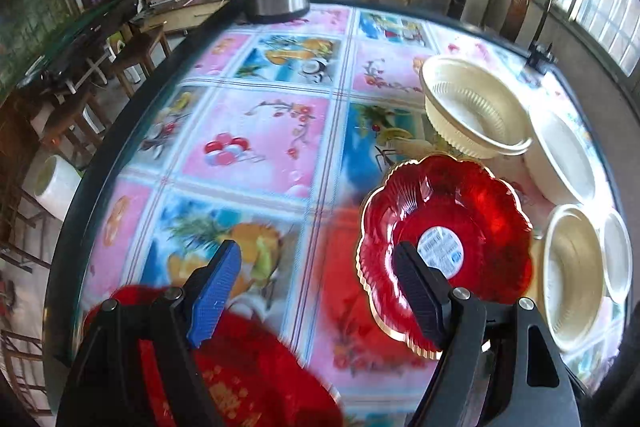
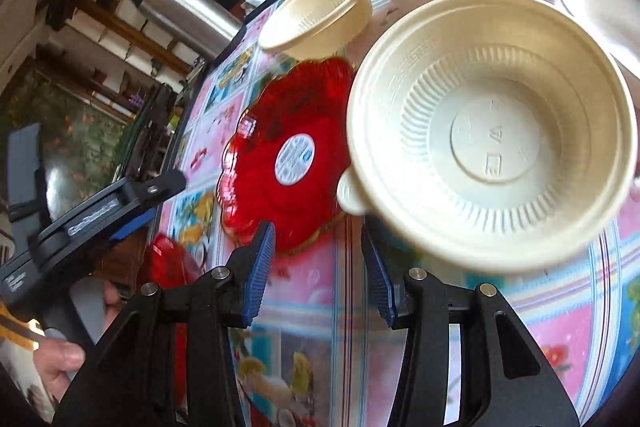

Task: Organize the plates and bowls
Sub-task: 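Move the left gripper to the small red plate with white sticker, then close the left gripper on the small red plate's rim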

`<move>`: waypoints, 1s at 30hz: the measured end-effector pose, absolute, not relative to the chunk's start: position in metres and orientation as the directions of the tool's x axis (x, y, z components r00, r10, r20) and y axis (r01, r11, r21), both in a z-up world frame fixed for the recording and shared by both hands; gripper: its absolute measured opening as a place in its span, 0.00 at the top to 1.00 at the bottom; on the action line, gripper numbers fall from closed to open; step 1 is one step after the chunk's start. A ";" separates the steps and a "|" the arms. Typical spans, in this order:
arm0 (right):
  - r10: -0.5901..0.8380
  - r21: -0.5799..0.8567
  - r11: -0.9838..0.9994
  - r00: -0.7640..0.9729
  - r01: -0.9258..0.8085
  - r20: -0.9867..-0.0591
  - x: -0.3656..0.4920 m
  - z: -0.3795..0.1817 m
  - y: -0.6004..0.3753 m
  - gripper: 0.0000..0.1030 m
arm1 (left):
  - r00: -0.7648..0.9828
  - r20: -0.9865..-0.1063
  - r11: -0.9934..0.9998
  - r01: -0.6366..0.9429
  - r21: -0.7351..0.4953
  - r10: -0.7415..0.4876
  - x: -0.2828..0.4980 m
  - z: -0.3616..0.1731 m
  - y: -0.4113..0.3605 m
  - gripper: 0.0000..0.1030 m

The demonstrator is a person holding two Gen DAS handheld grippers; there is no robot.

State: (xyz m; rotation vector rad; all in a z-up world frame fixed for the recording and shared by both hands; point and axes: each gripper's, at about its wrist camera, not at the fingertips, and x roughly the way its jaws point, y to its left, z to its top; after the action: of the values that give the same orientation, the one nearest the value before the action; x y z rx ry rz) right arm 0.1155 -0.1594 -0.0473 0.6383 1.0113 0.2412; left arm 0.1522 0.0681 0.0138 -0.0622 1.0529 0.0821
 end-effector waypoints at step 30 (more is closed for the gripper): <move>0.447 0.552 0.834 0.563 0.018 -0.695 0.130 -0.051 -0.155 0.77 | 0.441 -0.897 0.998 -0.054 -0.041 -0.013 0.172 0.001 0.055 0.85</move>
State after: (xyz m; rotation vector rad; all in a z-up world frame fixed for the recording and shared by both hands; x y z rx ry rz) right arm 0.1295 -0.1552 -0.0512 0.5462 0.9487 0.2678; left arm 0.1721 0.0551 0.0008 -0.0667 1.1142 0.0253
